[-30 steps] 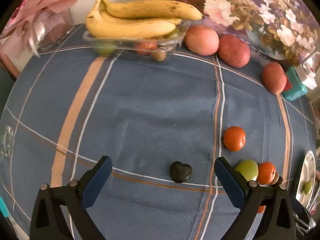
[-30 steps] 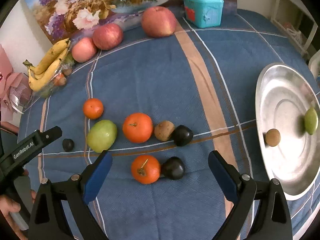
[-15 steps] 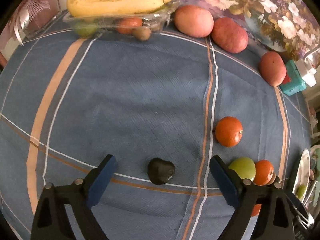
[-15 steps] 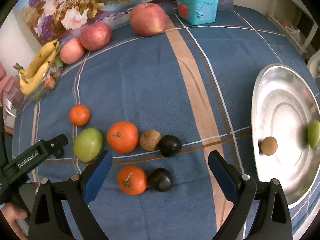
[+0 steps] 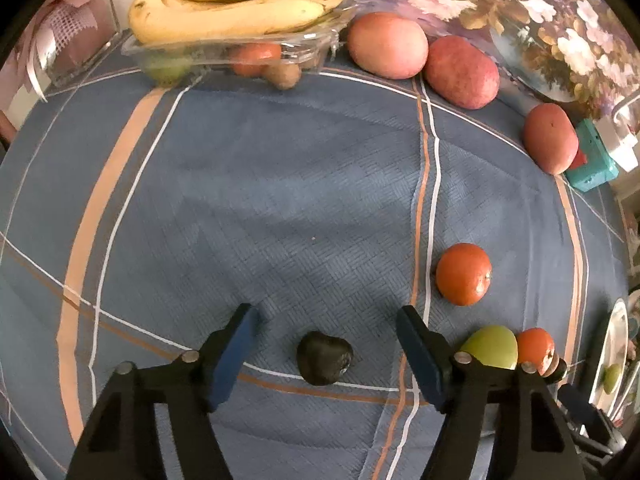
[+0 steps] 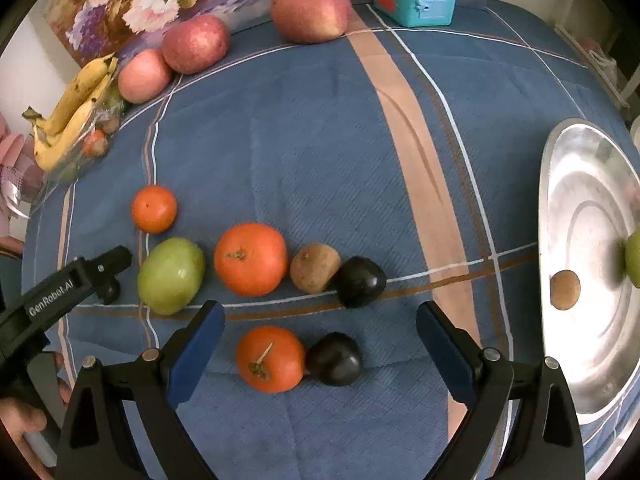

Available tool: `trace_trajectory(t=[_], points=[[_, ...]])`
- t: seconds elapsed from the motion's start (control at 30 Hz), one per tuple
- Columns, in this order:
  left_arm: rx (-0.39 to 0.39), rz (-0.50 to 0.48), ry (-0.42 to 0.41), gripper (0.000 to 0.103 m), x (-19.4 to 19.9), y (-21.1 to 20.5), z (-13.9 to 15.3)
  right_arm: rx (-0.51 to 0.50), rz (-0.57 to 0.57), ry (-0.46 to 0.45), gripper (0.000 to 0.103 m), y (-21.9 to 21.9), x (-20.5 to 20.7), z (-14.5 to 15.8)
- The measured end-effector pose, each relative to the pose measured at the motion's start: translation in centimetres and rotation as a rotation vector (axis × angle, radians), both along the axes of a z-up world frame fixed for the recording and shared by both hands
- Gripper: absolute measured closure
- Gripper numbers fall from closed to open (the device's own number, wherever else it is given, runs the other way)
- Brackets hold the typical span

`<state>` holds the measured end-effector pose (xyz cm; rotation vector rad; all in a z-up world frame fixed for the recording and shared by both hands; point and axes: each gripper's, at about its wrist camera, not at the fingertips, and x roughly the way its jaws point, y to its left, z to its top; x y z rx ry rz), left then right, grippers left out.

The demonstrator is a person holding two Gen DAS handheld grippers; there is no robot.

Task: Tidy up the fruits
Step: 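Move the left tool to the black heart-shaped fruit and grasp it, then grasp the round black fruit with the right tool while the left tool holds its fruit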

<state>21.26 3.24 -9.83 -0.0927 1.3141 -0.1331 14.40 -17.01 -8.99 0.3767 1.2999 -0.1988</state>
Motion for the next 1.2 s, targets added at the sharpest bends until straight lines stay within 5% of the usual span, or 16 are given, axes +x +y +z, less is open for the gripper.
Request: trace_trajectory(t=[0.17, 0.63, 1.2], points=[[0.039, -0.044, 0.012, 0.035, 0.2, -1.5, -0.2, 0.004, -0.004, -0.013, 0.006, 0.0, 0.1, 0.2], [0.012, -0.005, 0.022, 0.077, 0.5, -0.9, -0.1, 0.003, -0.035, -0.044, 0.006, -1.2, -0.6, 1.1], [-0.026, 0.005, 0.014, 0.079, -0.9, 0.0, 1.2, -0.015, -0.067, 0.033, 0.006, -2.0, -1.2, -0.9]])
